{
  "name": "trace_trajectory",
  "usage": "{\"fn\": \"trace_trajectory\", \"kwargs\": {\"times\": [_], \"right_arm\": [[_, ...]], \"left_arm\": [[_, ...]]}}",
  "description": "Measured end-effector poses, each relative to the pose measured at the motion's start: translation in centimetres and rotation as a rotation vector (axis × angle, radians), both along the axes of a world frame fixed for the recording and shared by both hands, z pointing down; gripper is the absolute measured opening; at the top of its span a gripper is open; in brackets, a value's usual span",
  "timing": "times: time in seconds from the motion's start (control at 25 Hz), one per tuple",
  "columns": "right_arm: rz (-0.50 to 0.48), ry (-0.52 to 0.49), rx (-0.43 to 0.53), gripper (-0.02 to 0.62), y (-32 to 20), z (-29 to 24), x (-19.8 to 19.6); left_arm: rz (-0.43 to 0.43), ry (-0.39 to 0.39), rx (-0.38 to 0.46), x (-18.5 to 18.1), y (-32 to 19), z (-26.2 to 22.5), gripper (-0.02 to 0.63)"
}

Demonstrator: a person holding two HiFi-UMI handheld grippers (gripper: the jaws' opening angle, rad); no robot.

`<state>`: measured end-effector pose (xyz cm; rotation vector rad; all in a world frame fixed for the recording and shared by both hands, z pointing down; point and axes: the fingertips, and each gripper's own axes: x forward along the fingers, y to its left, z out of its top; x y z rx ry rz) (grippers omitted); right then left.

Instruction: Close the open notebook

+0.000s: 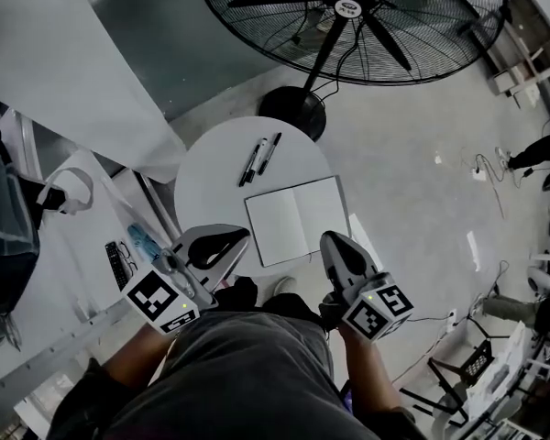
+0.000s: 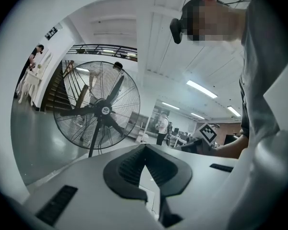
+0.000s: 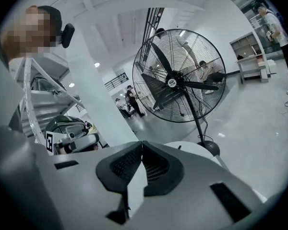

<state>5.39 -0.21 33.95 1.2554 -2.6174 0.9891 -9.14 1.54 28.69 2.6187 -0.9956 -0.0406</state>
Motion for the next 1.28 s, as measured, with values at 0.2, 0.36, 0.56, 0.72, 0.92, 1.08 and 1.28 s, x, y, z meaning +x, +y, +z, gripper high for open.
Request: {"fn": "trace_trajectory", "kwargs": {"times": [0.2, 0.36, 0.56, 0.72, 0.92, 1.08, 1.28], "right_arm": [[0.001, 0.012, -0.006, 0.021, -0.6, 0.2, 0.6], [-0.01, 0.013, -0.013, 0.021, -1.3, 1.0, 1.2], [-0.04, 0.021, -0.027, 0.021, -2.7, 2.3, 2.5], [-0.075, 0.026, -0.058, 0.021, -4.4, 3.5, 3.8], [-0.13, 0.018, -0.103, 0.021, -6.1, 5.7, 5.7], [-0.169, 0.022, -0.136, 0.021, -7.7, 7.6, 7.4], [-0.219, 0.024, -0.179, 0.021, -9.4, 10.0, 9.4]], "left_arm": [[0.006, -0.004, -0.004, 0.5, -0.4, 0.2, 0.015], [-0.003, -0.014, -0.007, 1.1, -1.0, 0.5, 0.015], [-0.028, -0.029, -0.025, 2.5, -1.8, 1.2, 0.015], [-0.057, -0.044, -0.05, 4.1, -3.1, 2.0, 0.015], [-0.094, -0.067, -0.091, 6.5, -4.8, 3.6, 0.015], [-0.115, -0.083, -0.12, 8.5, -6.5, 4.9, 0.015], [-0.134, -0.113, -0.157, 11.0, -8.1, 6.9, 0.015]]}}
